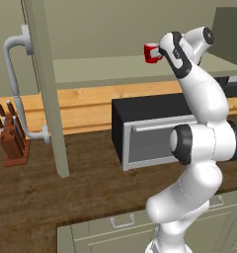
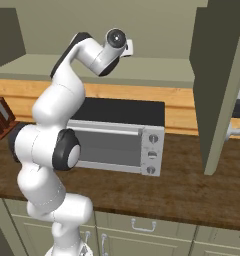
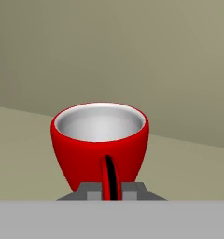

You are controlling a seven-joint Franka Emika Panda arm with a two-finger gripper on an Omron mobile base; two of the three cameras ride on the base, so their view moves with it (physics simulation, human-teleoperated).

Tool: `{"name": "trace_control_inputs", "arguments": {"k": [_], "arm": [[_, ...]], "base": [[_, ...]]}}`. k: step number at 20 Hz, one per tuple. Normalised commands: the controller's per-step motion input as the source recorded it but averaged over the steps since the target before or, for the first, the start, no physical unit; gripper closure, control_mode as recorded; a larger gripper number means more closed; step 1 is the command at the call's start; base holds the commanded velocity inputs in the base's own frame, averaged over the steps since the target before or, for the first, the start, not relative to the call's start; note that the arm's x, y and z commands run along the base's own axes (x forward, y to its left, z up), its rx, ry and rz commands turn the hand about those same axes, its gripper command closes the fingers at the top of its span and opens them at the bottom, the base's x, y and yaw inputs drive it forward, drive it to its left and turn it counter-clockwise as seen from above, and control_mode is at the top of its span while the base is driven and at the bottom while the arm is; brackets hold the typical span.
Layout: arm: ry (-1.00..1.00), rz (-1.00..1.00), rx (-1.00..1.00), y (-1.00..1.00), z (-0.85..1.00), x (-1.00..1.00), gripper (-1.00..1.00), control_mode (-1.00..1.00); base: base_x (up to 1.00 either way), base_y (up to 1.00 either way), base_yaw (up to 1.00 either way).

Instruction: Gather all objects into one cabinet and sort the glasses and bowls to opposite sides.

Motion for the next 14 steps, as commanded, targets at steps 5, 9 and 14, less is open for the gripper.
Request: {"name": "trace_control_inputs", "arguments": {"k": [5, 9, 14], "arm": [[0.00, 0.00, 0.00, 0.00, 0.00, 0.00, 1.00, -1.00], [0.01, 0.00, 0.00, 0.00, 0.01, 0.00, 1.00, -1.00], [0.00, 0.00, 0.00, 0.00, 0.00, -0.19, 1.00, -1.00]], "base": [[0.00, 0.00, 0.00], [0.00, 0.00, 0.00], [0.00, 0.00, 0.00]]}}
